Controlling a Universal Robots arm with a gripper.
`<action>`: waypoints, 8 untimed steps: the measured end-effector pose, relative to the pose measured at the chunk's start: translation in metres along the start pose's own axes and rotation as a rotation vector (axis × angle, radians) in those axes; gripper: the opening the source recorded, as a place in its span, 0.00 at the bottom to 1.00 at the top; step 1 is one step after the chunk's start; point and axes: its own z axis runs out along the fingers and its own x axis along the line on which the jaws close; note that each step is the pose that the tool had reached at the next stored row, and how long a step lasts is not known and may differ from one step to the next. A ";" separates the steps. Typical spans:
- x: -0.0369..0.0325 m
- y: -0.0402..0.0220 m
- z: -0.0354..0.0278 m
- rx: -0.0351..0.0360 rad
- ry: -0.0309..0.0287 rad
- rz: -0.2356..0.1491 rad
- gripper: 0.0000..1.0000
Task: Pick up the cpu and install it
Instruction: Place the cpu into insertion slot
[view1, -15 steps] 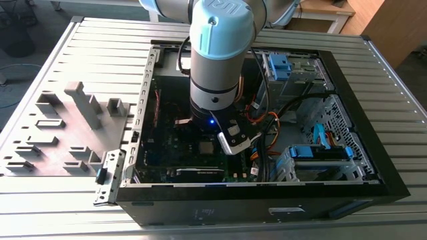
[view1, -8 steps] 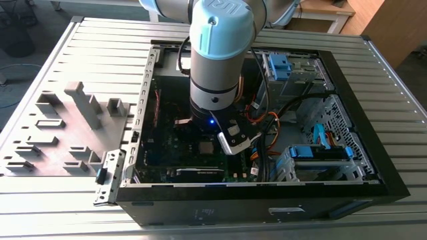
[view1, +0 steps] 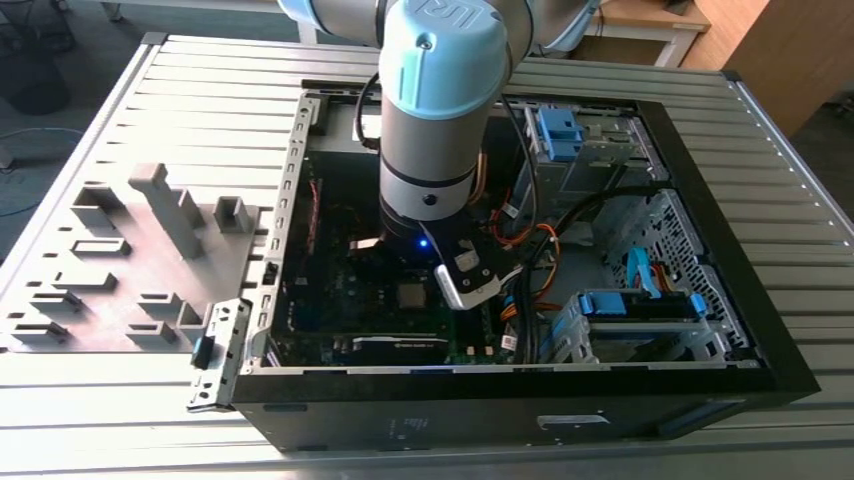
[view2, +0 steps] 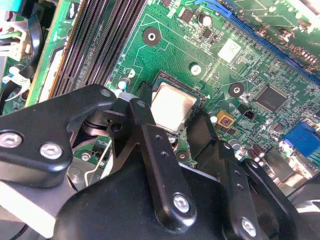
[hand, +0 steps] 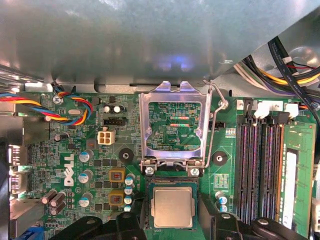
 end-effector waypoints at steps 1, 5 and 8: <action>0.0000 0.0000 0.0000 0.0000 0.0000 0.000 0.54; 0.0000 0.0000 0.0000 -0.0002 -0.0001 0.000 0.54; 0.0000 0.0000 -0.0008 -0.0002 -0.0001 0.000 0.54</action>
